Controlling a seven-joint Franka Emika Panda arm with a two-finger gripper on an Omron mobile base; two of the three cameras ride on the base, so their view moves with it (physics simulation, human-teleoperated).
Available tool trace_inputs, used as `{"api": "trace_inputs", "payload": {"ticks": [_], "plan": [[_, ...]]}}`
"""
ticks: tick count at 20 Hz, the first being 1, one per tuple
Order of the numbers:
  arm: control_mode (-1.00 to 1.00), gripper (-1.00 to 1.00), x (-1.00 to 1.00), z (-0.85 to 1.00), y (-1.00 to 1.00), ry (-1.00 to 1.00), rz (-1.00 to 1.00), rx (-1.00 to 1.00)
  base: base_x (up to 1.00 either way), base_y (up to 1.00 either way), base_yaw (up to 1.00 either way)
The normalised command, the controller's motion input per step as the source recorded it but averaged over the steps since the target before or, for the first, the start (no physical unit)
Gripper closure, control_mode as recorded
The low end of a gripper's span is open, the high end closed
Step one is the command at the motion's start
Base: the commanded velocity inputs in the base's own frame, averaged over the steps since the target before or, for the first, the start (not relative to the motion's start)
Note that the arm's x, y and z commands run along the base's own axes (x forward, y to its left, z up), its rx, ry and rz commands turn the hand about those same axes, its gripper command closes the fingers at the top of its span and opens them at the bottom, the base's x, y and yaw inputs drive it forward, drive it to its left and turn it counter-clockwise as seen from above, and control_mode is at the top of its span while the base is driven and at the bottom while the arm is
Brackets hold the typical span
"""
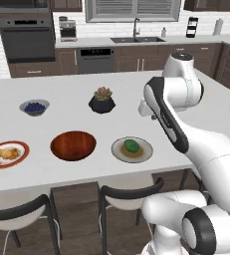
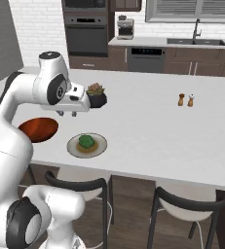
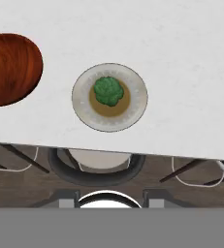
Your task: Pick the chicken drumstick and broccoli from their plates and place them in the bowl. Then put the bowl in the fridge.
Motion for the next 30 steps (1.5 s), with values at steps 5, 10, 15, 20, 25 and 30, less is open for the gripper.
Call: {"api": "trace_inputs", "payload": {"ticks": [5, 10, 15, 20, 25, 30], "plan": [[-1.00, -1.00, -0.63, -0.19, 0.00, -0.03, 0.01, 0.00, 0.00, 0.00, 0.00], [-1.00, -1.00, -0.74, -0.62, -0.07, 0.13, 0.01, -0.03, 0.00, 0.00, 0.00], [-1.00, -1.00, 0.72, -0.42, -0.05, 0.06, 0.09, 0.00, 0.00, 0.00, 0.00], [-1.00, -1.00, 0.66, -0.04, 0.16, 0.13, 0.03, -0.01, 0.00, 0.00, 0.00], [-1.00, -1.00, 0.28, -0.11, 0.26, 0.26, 0.00, -0.05, 0.00, 0.00, 0.00], [-1.00, -1.00, 0.20, -0.26, 0.30, 0.14, 0.00, -0.04, 0.00, 0.00, 0.00]]}}
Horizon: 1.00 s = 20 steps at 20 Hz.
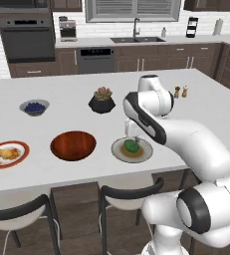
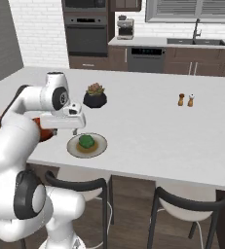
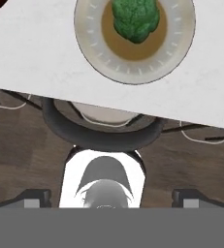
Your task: Pick the chicken drumstick and broccoli from their plates and place them in the bowl. Then put the bowl in the fridge.
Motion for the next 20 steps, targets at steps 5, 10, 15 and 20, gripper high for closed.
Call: {"api": "trace_inputs", "payload": {"ticks": [5, 10, 15, 20], "plan": [[-1.00, -1.00, 0.20, -0.52, 0.06, 0.00, 0.00, -0.01, 0.00, 0.00, 0.00], [-1.00, -1.00, 0.32, -0.31, 0.00, 0.00, 0.00, 0.00, 0.00, 0.00, 0.00], [-1.00, -1.00, 0.41, -0.22, 0.00, -0.02, 0.01, 0.00, 0.00, 0.00, 0.00], [-1.00, -1.00, 0.30, -0.34, 0.00, -0.23, 0.05, 0.00, 0.00, 0.00, 0.00]]}}
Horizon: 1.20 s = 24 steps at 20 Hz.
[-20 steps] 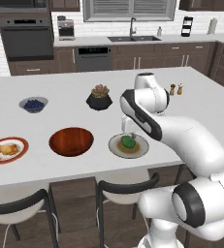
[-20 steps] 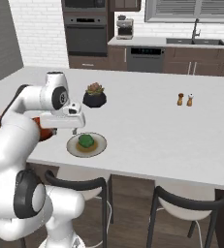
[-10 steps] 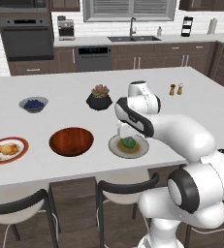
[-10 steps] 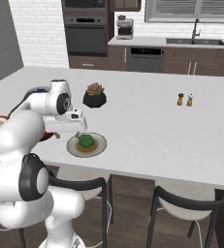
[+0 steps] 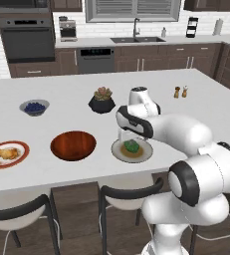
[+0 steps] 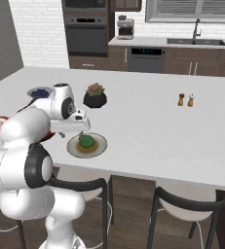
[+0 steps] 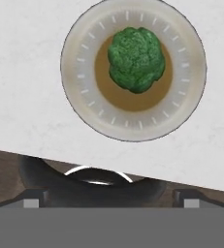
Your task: Pick the chicken drumstick and broccoli from their plates and place them in the bowl. Then put the bowl in the fridge.
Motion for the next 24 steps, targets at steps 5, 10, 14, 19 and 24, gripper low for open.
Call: {"api": "trace_inputs", "payload": {"ticks": [5, 10, 14, 19, 24], "plan": [[-1.00, -1.00, 0.25, -0.22, 0.00, -0.06, 0.02, 0.00, 0.00, 0.00, 0.00], [-1.00, -1.00, 0.29, -0.10, 0.00, 0.00, 0.00, 0.00, 0.00, 0.00, 0.00], [-1.00, -1.00, 0.39, -0.24, 0.00, 0.00, 0.00, 0.00, 0.00, 0.00, 0.00], [-1.00, -1.00, 0.37, -0.15, 0.00, 0.00, 0.00, 0.00, 0.00, 0.00, 0.00], [-1.00, -1.00, 0.32, -0.22, 0.06, 0.00, -0.03, 0.00, 0.00, 0.00, 0.00]]}}
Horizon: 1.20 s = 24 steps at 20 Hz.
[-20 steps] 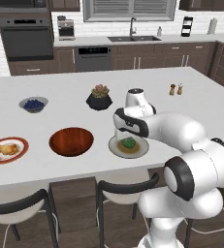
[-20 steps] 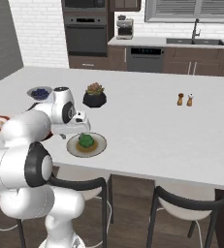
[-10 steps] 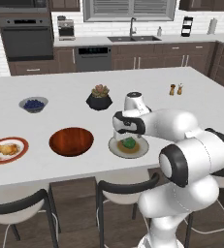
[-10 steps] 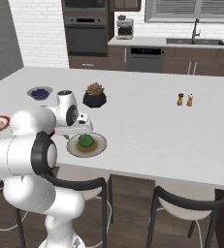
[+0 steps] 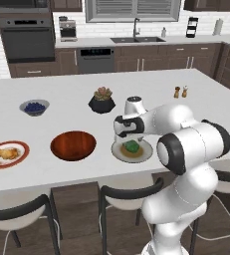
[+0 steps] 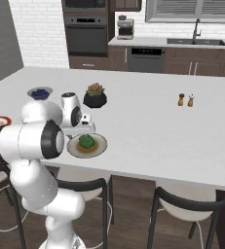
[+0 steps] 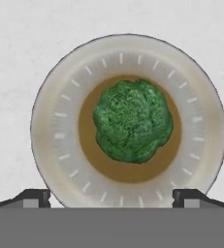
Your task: Pick the chicken drumstick and broccoli from their plates and place them in the bowl. Then put the bowl in the fridge.
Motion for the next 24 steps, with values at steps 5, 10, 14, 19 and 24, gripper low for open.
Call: {"api": "trace_inputs", "payload": {"ticks": [5, 10, 14, 19, 24], "plan": [[-1.00, -1.00, 0.32, -0.26, 0.16, 0.00, -0.06, 0.00, 0.00, 0.00, 0.00], [-1.00, -1.00, 0.37, -0.25, 0.07, 0.00, -0.05, 0.00, 0.00, 0.00, 0.00], [-1.00, -1.00, 0.28, -0.16, 0.00, 0.01, -0.07, 0.00, 0.00, 0.00, 0.00], [-1.00, -1.00, 0.01, -0.13, -0.11, 0.12, -0.09, -0.01, 0.00, 0.00, 0.00], [-1.00, -1.00, -0.01, -0.19, -0.13, 0.09, -0.03, -0.04, 0.00, 0.00, 0.00]]}}
